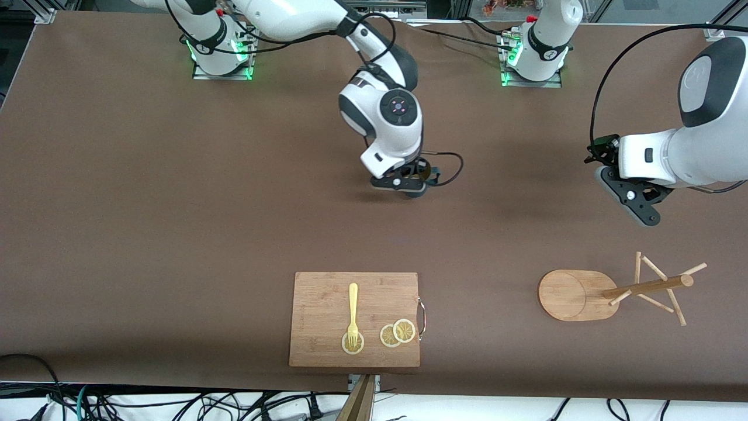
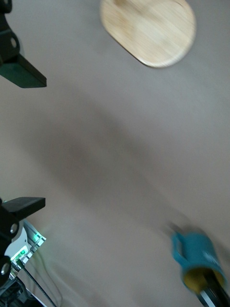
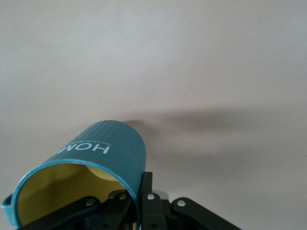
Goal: Pass cup and hang on rack
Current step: 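Carry the mug toward the left gripper while the left gripper approaches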
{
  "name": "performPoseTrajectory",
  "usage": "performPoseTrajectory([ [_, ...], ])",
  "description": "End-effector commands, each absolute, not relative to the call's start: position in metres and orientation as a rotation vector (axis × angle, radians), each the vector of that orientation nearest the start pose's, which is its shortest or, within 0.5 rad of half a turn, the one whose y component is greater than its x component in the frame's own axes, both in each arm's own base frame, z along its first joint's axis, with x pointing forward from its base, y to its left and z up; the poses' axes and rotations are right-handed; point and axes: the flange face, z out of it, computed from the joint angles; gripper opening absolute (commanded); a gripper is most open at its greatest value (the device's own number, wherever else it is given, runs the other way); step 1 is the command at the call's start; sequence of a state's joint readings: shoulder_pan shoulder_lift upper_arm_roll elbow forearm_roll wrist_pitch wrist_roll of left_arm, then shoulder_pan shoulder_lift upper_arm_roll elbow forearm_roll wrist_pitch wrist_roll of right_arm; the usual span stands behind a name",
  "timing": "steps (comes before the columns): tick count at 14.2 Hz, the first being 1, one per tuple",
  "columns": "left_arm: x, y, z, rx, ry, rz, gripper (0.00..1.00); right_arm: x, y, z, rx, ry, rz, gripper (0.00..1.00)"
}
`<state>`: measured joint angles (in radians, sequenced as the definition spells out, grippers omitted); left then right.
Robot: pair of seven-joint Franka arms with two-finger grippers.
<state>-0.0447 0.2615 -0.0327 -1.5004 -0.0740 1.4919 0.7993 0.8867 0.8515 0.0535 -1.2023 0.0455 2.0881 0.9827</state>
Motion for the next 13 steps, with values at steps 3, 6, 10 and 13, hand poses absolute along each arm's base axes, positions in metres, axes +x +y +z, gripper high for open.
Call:
performPoseTrajectory([
  [3, 0.606, -0.050, 0.459, -2.867, 1.873, 0.196, 1.00, 0.422, 0.651, 0.252, -3.054, 0.178, 0.015, 0.00],
  [6, 0.603, -0.043, 0.429, -2.875, 2.029, 0.057, 1.00, 0.420, 0.653, 0.243, -3.054, 0.181, 0.016, 0.00],
  [10, 0.600, -0.048, 0.392, -2.756, 2.213, -0.122, 1.00, 0.423, 0.651, 0.229, -3.055, 0.209, 0.014, 0.00],
  [13, 0.583, -0.053, 0.345, -2.773, 2.305, -0.298, 1.00, 0.424, 0.649, 0.229, -3.060, 0.214, 0.019, 0.12],
])
